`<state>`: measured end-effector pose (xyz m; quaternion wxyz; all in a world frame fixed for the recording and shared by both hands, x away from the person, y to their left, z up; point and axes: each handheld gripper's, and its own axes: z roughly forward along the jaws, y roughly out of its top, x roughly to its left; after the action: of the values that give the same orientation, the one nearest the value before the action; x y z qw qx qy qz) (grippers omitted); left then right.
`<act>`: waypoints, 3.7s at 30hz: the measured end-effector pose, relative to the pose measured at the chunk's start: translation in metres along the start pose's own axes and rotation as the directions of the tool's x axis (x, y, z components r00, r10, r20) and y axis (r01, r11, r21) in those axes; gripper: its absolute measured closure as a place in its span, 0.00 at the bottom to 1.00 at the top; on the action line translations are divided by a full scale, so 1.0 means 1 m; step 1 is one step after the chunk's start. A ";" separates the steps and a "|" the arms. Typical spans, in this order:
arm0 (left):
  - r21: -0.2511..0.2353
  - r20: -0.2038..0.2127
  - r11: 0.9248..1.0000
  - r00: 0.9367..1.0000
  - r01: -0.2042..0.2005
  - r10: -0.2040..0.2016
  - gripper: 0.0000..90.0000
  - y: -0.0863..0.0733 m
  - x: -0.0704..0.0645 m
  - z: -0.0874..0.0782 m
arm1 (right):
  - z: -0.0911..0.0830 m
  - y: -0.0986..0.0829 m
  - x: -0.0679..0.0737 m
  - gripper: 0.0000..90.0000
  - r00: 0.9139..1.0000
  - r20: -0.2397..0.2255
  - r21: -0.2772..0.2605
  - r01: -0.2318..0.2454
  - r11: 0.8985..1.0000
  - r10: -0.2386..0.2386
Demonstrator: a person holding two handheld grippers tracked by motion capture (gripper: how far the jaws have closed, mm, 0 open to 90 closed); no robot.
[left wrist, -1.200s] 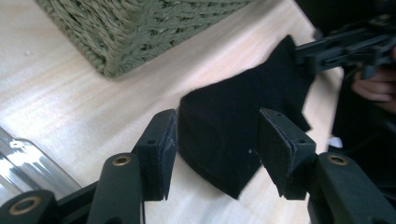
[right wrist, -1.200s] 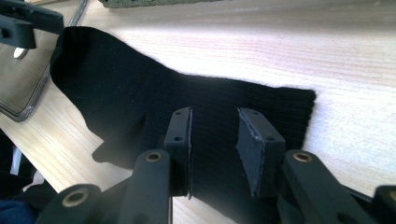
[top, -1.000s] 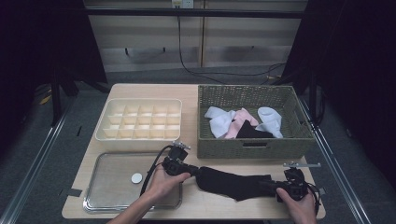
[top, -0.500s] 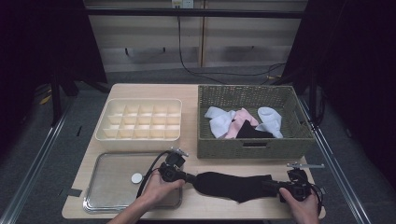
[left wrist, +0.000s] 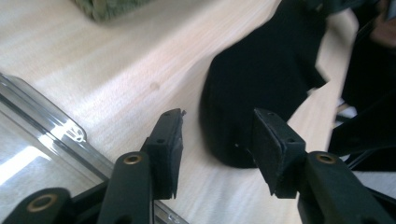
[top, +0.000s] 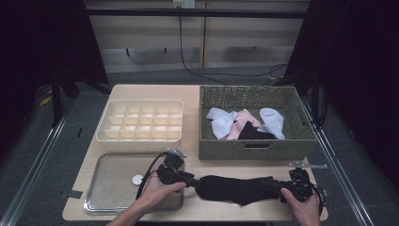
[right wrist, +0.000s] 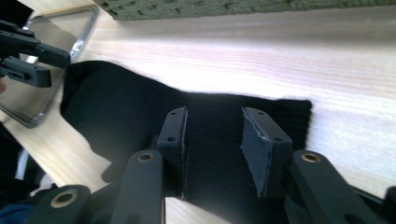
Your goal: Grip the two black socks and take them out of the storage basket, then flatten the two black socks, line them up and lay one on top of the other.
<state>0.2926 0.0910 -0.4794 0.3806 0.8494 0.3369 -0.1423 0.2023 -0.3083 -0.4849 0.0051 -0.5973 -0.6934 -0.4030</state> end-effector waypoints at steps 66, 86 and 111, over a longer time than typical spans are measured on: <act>-0.192 -0.168 0.981 0.986 -0.021 -0.012 0.36 -0.050 0.035 -0.083 | -0.032 0.112 0.056 0.51 0.988 -0.070 -0.112 0.129 0.985 -0.137; -0.197 -0.171 0.980 0.985 -0.023 -0.011 0.36 -0.050 0.036 -0.085 | -0.003 0.161 0.049 0.53 0.990 -0.036 -0.064 0.134 0.989 -0.136; -0.192 -0.172 0.981 0.985 -0.033 0.000 0.36 -0.051 0.037 -0.086 | 0.048 0.215 0.015 0.61 0.995 0.064 0.047 0.072 0.996 -0.075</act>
<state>0.2833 0.1970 -0.4681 0.4325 0.8200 0.3736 -0.0320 0.3992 -0.2773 -0.3912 -0.0190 -0.5839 -0.7235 -0.3676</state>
